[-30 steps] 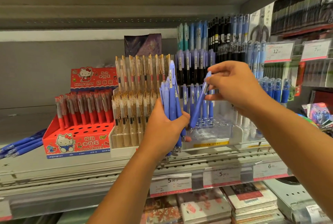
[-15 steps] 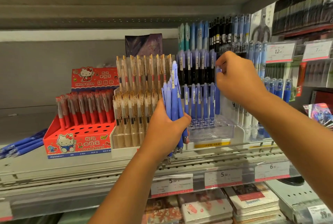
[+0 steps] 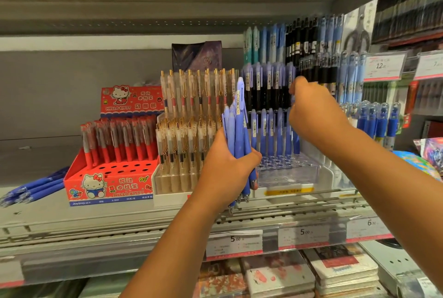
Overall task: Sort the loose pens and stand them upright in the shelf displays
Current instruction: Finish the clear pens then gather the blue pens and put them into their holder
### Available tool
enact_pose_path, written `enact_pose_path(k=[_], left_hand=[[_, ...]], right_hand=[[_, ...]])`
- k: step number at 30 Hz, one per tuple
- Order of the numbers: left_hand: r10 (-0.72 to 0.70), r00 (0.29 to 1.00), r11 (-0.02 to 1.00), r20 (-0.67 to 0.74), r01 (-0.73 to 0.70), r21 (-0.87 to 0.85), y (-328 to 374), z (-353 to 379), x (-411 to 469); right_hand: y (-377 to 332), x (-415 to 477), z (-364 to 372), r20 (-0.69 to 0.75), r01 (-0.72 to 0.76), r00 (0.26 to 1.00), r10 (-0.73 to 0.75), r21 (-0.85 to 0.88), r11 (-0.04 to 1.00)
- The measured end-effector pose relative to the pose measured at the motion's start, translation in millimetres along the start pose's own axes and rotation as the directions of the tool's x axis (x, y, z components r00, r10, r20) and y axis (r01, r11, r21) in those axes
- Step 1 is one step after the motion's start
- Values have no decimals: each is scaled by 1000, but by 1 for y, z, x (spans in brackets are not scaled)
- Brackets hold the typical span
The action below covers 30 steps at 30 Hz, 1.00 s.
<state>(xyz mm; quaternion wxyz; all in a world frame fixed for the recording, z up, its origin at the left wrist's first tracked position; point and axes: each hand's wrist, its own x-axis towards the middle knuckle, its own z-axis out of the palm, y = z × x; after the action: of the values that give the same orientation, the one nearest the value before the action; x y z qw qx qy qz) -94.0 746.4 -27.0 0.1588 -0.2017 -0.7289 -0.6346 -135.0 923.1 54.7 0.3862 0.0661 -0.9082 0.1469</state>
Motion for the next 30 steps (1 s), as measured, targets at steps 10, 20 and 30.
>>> enact_pose_path(k=[10,20,30], left_hand=[[9,1000,1000,4,-9,-13,0,1,1],[-1,999,999,41,3,-49,2,1,0],[17,1000,994,20,-15,-107,3,2,1]], right_hand=[[-2,-9,5,18,39,999,-36,-176,984],[-9,-8,-4,100,59,995,-24,-357,932],[-41,-23,-15,193,-93,980,-36,617,781]])
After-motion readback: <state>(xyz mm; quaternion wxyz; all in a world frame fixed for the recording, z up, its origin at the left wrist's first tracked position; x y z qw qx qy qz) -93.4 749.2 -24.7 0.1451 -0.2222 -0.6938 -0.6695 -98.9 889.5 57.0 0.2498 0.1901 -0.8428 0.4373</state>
